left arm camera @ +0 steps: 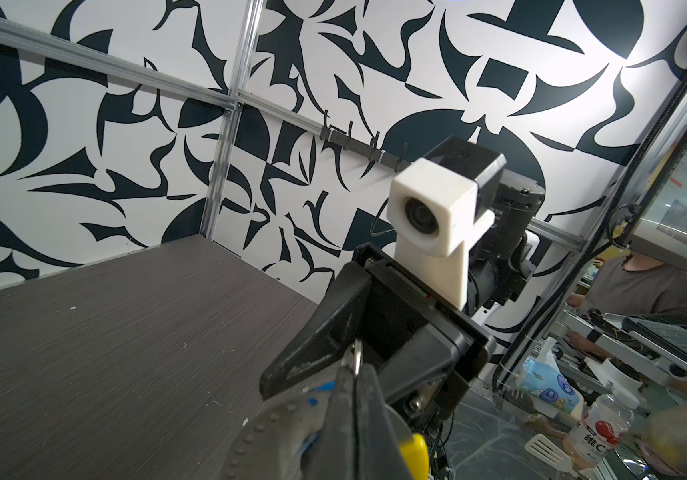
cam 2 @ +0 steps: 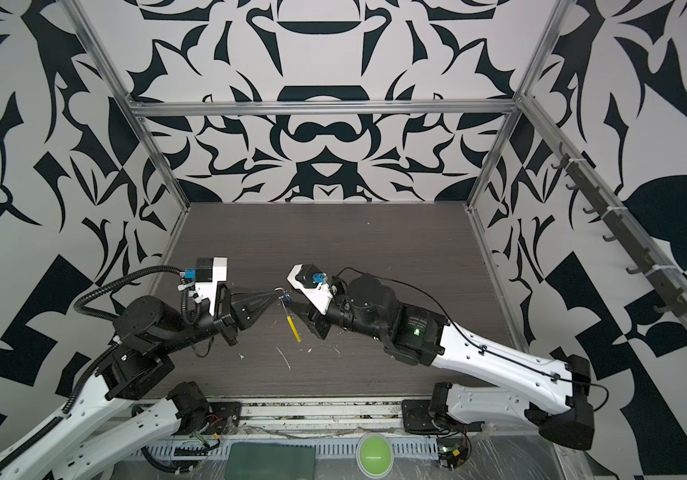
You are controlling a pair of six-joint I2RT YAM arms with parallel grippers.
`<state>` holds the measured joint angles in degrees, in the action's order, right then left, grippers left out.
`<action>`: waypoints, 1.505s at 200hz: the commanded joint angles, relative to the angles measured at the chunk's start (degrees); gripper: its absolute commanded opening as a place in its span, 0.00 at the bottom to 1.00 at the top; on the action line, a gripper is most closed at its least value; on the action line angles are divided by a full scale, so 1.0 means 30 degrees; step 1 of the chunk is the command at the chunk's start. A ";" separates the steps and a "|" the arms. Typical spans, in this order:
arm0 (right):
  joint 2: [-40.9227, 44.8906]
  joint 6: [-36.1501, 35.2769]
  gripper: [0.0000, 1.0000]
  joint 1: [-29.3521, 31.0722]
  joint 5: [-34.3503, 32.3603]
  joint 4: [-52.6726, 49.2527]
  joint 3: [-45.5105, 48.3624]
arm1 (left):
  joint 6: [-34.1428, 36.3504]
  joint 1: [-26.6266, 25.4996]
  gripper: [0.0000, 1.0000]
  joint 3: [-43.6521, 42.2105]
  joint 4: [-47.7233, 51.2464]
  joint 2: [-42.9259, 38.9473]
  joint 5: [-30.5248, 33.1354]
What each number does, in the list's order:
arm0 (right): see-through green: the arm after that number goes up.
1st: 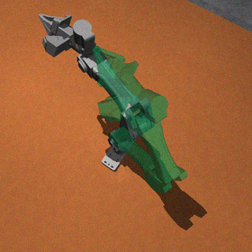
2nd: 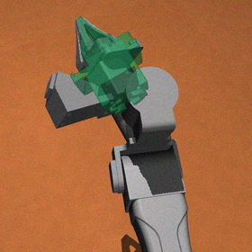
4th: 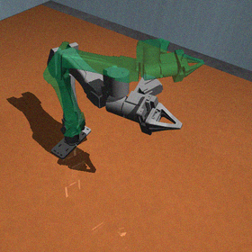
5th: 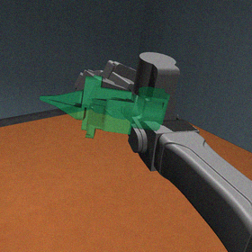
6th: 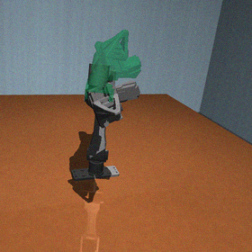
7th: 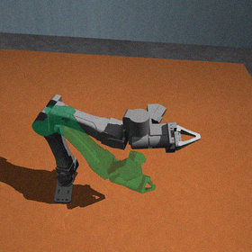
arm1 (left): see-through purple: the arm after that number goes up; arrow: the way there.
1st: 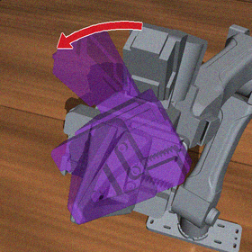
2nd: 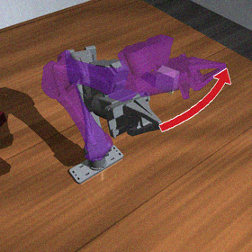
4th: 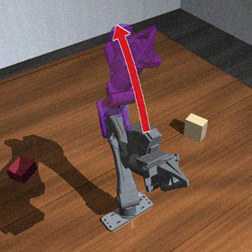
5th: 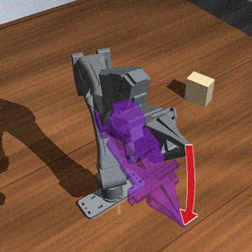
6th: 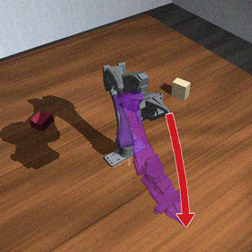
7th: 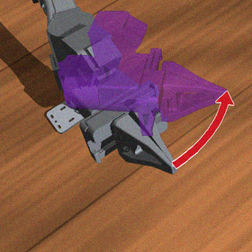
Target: Remove the keys from the keyring
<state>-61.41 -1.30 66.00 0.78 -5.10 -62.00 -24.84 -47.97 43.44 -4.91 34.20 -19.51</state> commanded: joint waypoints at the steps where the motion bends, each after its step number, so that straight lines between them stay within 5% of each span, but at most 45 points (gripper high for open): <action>1: 0.0543 -0.0299 0.36 0.0162 -0.0024 0.0471 -0.1006 | -0.0245 -0.0007 0.00 -0.0361 -0.0650 -0.0218 -0.0279; 56: 0.0664 -0.0342 0.26 0.0250 0.0077 0.0467 -0.1072 | -0.0274 -0.0008 0.00 -0.0454 -0.0679 -0.0244 -0.0261; 105: 0.0694 -0.0496 0.00 0.0468 0.0230 0.0260 -0.1073 | -0.0375 -0.0007 0.00 -0.0695 -0.0874 -0.0523 0.0325; 301: -0.0705 -0.1576 0.00 0.1782 0.3900 -0.1521 -0.1512 | -0.0044 -0.0008 0.00 -0.0717 -0.0677 -0.0903 0.1320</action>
<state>-62.85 -4.75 69.25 3.40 -7.66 -64.77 -25.93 -48.29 41.12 -5.67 32.12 -19.07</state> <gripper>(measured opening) 0.063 0.041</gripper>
